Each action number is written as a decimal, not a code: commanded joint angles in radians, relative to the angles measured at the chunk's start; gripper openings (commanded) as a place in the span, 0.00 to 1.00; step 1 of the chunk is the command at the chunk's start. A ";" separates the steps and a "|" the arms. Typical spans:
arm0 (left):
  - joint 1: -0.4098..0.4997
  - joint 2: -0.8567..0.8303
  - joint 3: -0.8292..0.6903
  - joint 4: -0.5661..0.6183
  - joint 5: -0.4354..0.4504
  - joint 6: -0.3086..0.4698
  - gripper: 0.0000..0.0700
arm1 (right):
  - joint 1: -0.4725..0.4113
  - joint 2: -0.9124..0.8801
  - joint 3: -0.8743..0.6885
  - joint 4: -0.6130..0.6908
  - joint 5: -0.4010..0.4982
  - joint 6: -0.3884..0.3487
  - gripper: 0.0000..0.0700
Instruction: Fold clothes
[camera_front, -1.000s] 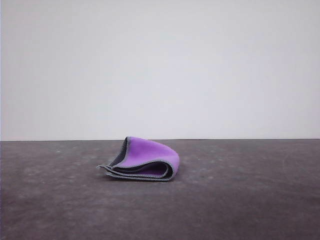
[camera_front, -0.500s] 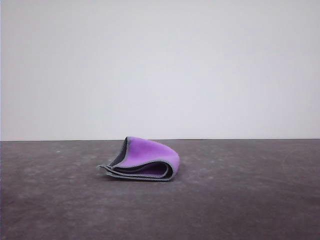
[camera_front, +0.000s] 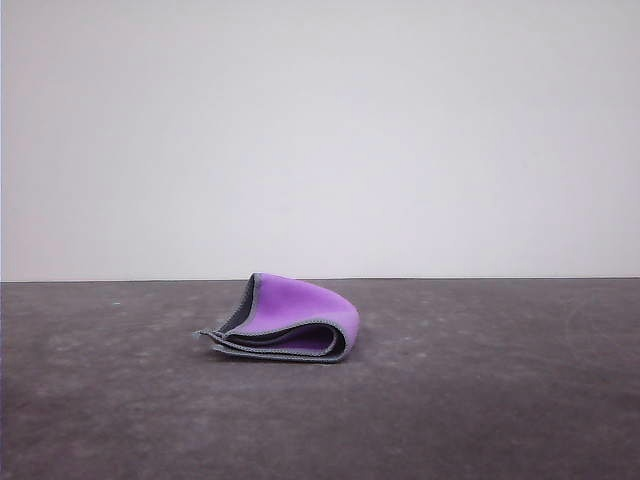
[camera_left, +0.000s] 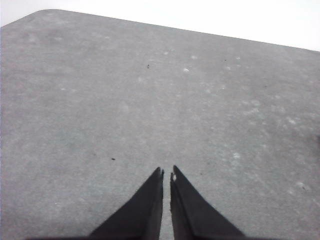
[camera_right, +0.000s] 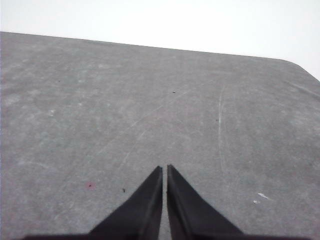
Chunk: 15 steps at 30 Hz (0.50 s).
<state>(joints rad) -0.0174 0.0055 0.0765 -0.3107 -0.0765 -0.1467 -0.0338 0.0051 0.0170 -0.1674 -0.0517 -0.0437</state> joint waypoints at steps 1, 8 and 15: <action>0.000 -0.001 -0.018 -0.007 -0.003 -0.001 0.02 | -0.002 -0.002 -0.005 0.011 0.000 0.018 0.02; 0.000 -0.001 -0.018 -0.007 -0.003 -0.001 0.02 | -0.002 -0.002 -0.005 0.011 0.000 0.018 0.02; 0.000 -0.001 -0.018 -0.007 -0.003 -0.001 0.02 | -0.002 -0.002 -0.005 0.011 0.000 0.018 0.02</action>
<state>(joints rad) -0.0174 0.0055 0.0765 -0.3103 -0.0765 -0.1467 -0.0338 0.0051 0.0170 -0.1673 -0.0517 -0.0437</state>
